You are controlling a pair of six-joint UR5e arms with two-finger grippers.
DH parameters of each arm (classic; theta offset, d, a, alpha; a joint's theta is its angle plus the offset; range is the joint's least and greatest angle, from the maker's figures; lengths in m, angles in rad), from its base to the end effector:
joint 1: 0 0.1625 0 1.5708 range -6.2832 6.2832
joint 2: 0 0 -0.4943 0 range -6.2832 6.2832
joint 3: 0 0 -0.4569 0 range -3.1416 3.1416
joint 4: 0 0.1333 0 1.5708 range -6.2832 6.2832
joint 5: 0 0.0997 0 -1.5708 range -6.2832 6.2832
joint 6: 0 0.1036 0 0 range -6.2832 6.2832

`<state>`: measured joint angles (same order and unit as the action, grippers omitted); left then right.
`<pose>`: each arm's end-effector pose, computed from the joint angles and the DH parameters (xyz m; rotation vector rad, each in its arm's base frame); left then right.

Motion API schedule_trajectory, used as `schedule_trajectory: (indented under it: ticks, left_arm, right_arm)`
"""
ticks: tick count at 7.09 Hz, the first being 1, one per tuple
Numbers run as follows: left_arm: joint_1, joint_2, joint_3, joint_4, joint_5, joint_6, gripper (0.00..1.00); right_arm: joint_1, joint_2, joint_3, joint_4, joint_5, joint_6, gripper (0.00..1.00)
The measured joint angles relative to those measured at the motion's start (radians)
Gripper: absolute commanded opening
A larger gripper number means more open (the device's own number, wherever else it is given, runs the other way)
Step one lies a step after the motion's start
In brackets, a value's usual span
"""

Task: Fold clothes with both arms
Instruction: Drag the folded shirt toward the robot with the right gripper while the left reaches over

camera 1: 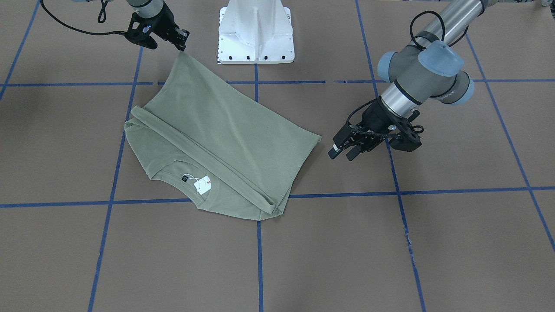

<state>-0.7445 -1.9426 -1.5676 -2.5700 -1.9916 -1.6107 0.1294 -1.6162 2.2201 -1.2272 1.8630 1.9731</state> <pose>0.4668 -0.5538 0.3798 0.1338 1.3890 -0.3666 -0.4749 -0.1661 0.3738 -0.3973 -0.8994 0.3501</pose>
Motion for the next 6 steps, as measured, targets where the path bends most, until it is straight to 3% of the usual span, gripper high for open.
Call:
schedule_trajectory:
  ticks: [2,6]
  left_arm:
    - [0.067,0.029,-0.046,0.002,0.006,-0.121,0.79]
    - [0.232,0.062,-0.069,0.062,0.170,-0.179,0.64]
  right_arm:
    - [0.030,0.000,0.006,0.000,-0.006,0.010,1.00]
    - [0.323,0.028,-0.051,0.002,-0.008,-0.040,1.00]
